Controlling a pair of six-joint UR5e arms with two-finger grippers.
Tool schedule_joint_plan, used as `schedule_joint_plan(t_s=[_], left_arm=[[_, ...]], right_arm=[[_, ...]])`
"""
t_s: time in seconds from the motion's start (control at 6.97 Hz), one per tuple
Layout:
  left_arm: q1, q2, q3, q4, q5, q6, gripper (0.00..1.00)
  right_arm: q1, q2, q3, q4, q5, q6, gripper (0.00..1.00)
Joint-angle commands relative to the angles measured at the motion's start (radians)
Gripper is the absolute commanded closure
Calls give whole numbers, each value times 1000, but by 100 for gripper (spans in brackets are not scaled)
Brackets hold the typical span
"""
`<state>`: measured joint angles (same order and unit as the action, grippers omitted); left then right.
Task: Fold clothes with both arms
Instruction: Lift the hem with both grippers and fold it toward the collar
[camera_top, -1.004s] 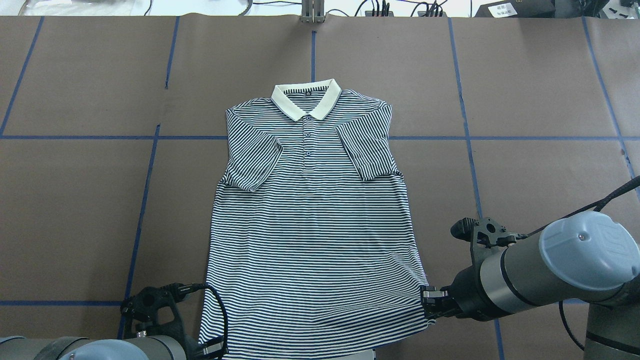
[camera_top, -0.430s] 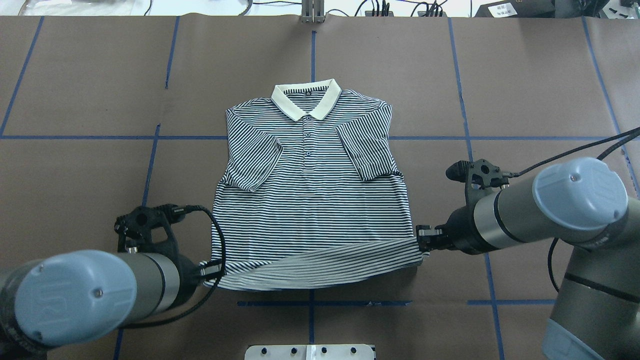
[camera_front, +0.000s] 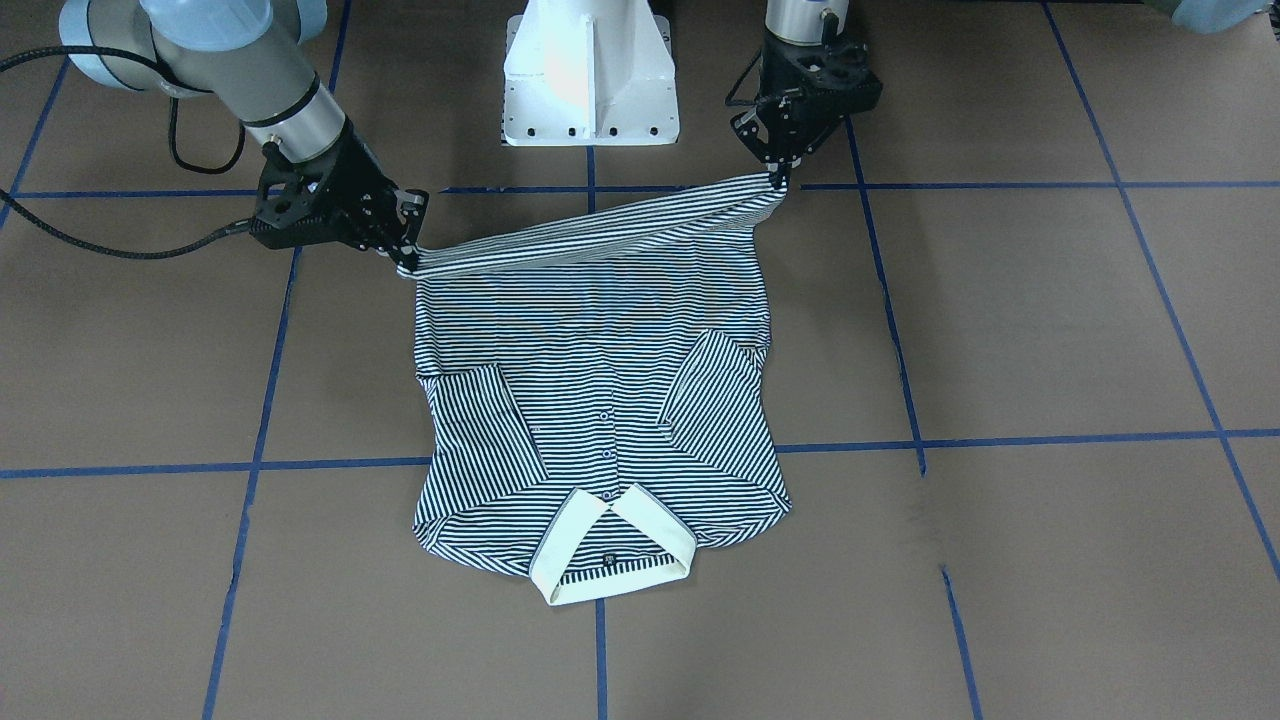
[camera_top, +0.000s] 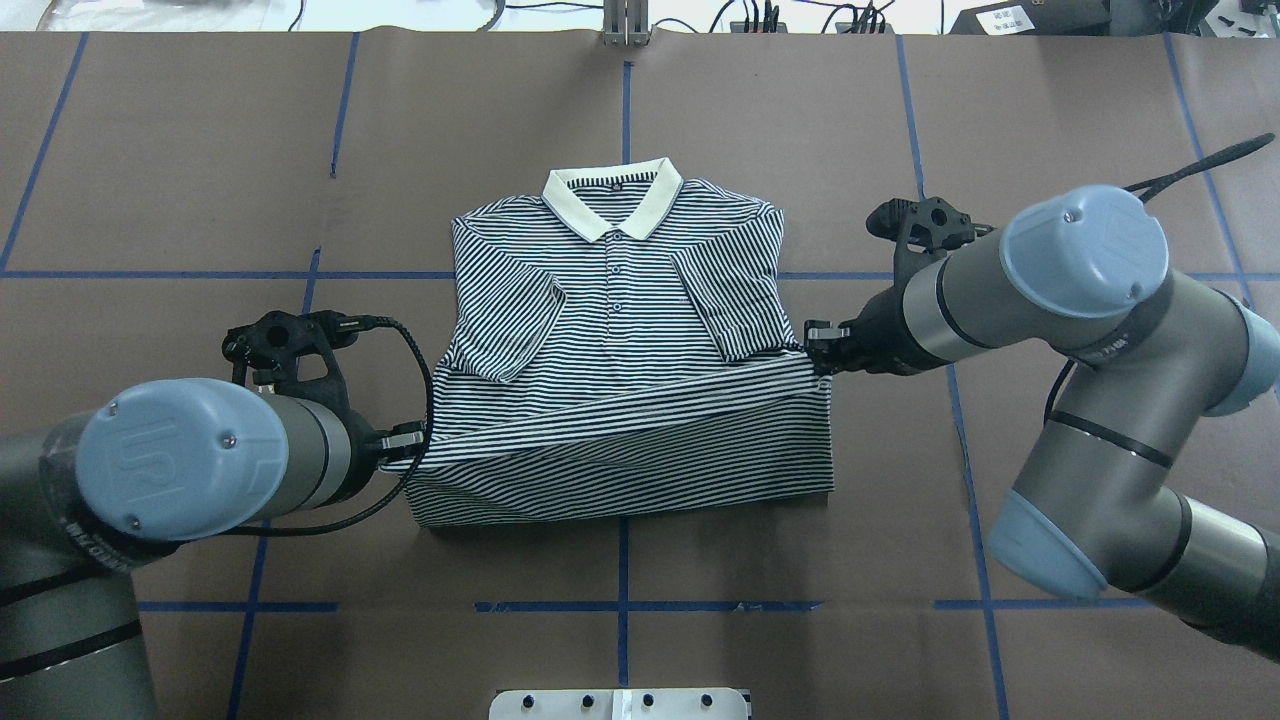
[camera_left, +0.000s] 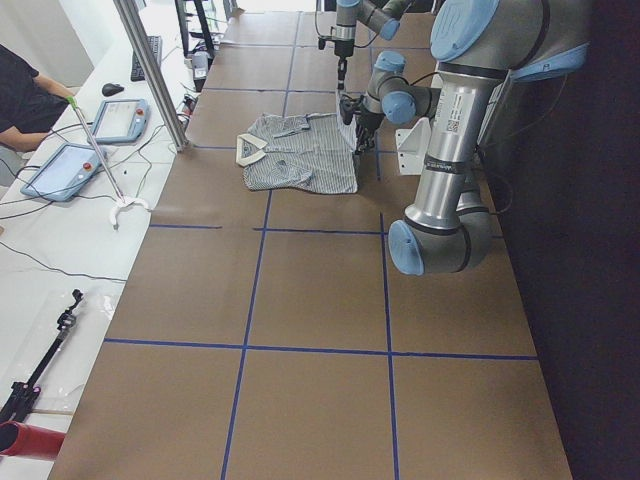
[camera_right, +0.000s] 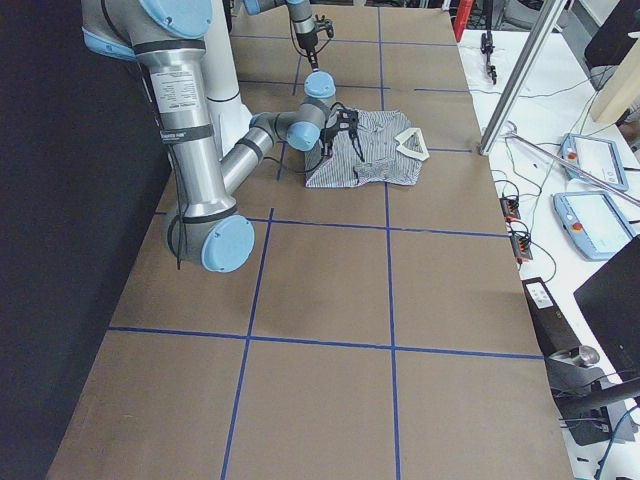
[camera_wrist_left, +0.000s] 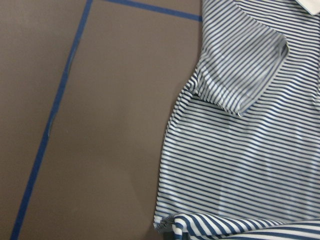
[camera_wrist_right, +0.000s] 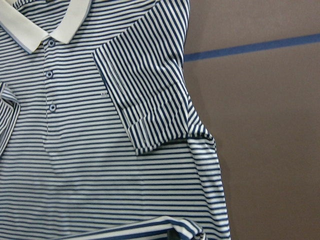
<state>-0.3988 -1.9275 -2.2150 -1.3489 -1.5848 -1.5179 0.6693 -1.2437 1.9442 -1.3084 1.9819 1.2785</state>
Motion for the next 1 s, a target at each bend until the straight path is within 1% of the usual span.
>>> schedule_joint_plan(t_s=[0.0,0.14,0.29,0.43,0.72,0.86], left_arm=[[-104,-94,191,-106,-3,27,100],[-167,-119,255,-154,-4,97,100],[-222,-117,264,-168,-33,155,100],[-241,-114,255,-165,-79,195,100],[-241,-110,236,-161,-83,196,100],[-242,-104,235,-159,-83,197,100]], right_arm=[[67,99,-127,0,-2,-25,100],[96,139,-180,1,3,-42,100],[116,156,-204,26,6,-42,100],[130,156,-226,85,11,-39,100],[162,156,-228,95,52,-48,100],[180,156,-235,95,58,-65,100]])
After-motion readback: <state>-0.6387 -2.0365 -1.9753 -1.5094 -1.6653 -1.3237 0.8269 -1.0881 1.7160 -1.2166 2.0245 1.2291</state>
